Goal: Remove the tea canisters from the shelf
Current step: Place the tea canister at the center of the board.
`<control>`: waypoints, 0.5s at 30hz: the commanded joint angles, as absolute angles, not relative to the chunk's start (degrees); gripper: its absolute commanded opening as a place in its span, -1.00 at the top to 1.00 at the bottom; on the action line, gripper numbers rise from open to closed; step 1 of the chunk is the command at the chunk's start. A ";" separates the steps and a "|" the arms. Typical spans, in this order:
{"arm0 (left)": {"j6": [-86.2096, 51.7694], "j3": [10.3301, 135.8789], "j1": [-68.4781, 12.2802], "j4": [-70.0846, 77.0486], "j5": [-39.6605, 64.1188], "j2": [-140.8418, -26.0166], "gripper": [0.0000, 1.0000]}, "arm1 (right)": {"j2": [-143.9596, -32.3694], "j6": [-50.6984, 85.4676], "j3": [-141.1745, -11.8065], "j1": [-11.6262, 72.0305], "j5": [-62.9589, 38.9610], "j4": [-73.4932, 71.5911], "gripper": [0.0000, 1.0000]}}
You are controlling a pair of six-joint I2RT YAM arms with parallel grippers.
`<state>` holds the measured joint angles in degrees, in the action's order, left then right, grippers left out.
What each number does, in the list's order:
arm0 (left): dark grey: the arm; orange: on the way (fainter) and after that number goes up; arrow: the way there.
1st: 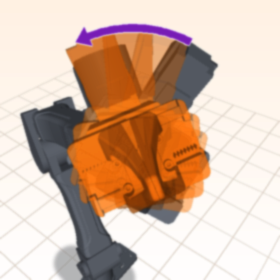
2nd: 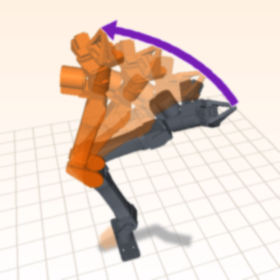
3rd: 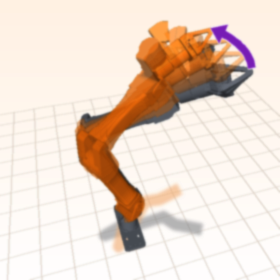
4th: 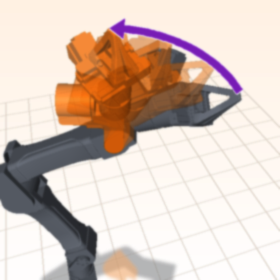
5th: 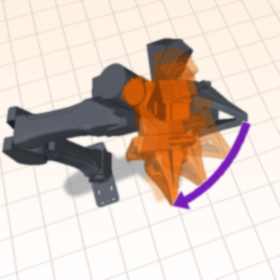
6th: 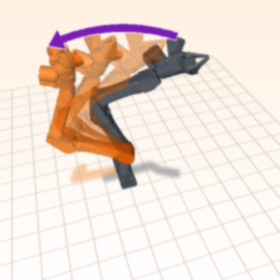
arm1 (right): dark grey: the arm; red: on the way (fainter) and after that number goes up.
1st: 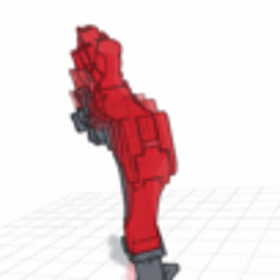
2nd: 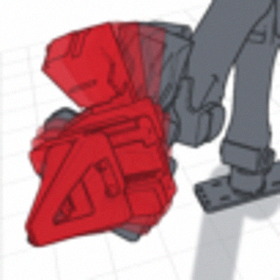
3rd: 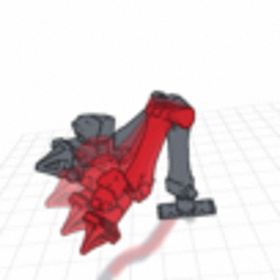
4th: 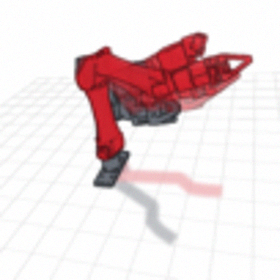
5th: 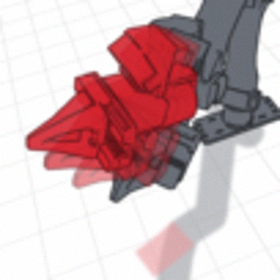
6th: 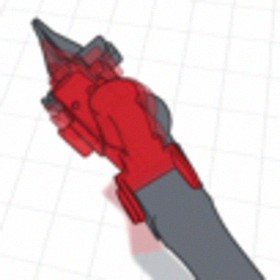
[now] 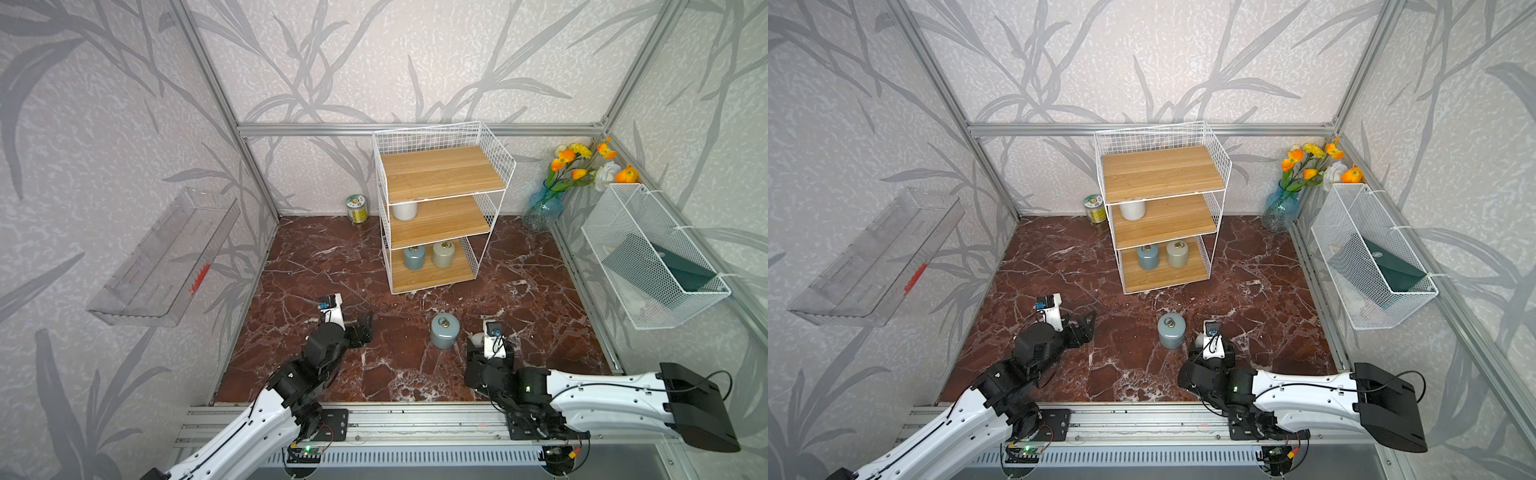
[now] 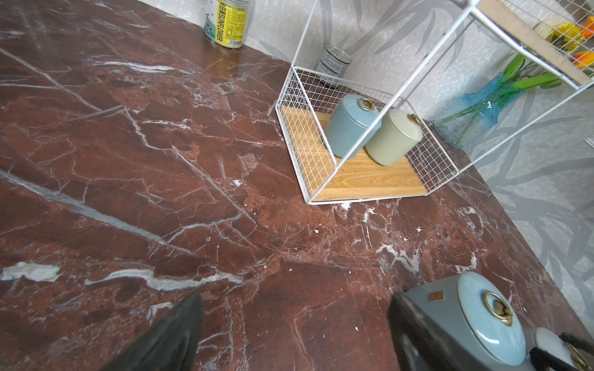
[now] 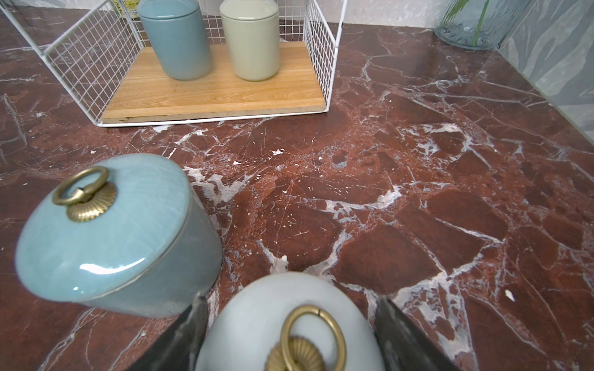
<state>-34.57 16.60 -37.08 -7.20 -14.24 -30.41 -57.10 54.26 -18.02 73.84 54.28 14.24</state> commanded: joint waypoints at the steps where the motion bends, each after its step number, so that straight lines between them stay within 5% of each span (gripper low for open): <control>1: -35.07 15.56 -37.28 -7.79 -15.43 -29.69 -0.81 | -58.32 57.18 -17.18 74.41 45.00 19.73 -0.59; 15: -35.60 14.20 -37.27 -7.39 -15.91 -28.16 -0.81 | -57.48 55.27 -17.76 74.44 42.83 21.17 -0.71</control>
<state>-35.18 15.25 -37.08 -7.31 -14.98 -28.64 -57.30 55.92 -18.13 73.95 42.85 21.02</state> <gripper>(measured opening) 0.907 0.855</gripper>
